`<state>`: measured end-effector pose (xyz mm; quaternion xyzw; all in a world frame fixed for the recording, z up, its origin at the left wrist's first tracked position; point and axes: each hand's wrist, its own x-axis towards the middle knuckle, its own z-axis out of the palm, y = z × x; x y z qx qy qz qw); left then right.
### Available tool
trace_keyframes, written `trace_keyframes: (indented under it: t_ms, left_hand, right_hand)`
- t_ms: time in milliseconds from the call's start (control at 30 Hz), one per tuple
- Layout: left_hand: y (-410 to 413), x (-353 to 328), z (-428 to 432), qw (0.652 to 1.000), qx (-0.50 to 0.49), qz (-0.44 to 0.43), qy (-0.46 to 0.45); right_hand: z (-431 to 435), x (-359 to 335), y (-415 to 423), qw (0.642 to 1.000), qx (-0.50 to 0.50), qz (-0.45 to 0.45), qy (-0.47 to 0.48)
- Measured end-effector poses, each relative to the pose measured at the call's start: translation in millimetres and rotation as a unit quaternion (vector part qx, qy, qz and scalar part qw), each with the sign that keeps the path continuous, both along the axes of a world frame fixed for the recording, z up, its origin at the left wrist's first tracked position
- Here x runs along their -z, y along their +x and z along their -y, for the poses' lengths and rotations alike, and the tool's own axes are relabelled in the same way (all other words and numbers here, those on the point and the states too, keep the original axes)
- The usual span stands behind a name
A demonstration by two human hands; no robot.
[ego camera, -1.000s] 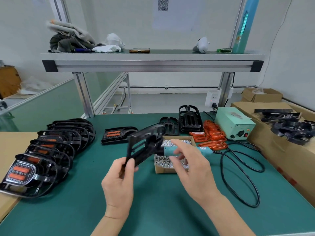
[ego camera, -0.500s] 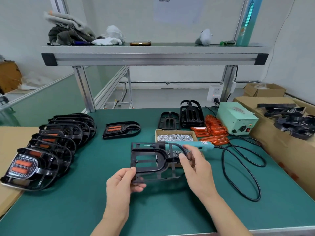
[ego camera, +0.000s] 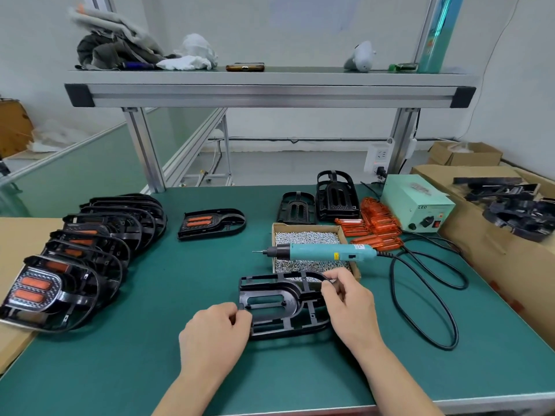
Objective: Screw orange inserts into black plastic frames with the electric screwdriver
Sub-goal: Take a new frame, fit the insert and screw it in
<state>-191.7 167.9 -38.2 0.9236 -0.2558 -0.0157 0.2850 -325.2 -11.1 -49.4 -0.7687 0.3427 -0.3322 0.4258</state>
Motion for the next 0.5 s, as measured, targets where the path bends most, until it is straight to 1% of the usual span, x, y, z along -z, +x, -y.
trace_keyframes:
  t_ms: [100,200,333,400,467,500]
  left_hand:
    - [0.6,0.0,1.9,0.997,0.019,0.035,0.072]
    - [4.6,4.4,0.5,0.994,0.030,0.055,0.090]
    - [4.9,6.6,-0.2,0.991,0.024,0.068,0.110]
    - [5.1,8.6,0.5,0.993,0.011,0.076,0.085]
    - [7.5,9.4,1.3,0.997,0.003,0.082,0.010]
    - [10.0,10.3,2.0,0.995,0.019,0.091,-0.039]
  right_hand:
    - [-0.3,0.1,-1.9,1.000,0.007,-0.012,-0.021]
    - [-0.9,0.8,-5.2,0.999,0.012,-0.024,-0.029]
    - [-2.2,1.1,-3.5,0.993,0.023,-0.101,-0.055]
    - [-4.3,1.6,-2.5,0.988,0.032,-0.121,-0.085]
    - [-5.6,2.8,-2.2,0.987,0.036,-0.122,-0.101]
    - [-5.6,3.5,-2.1,0.988,0.039,-0.113,-0.102]
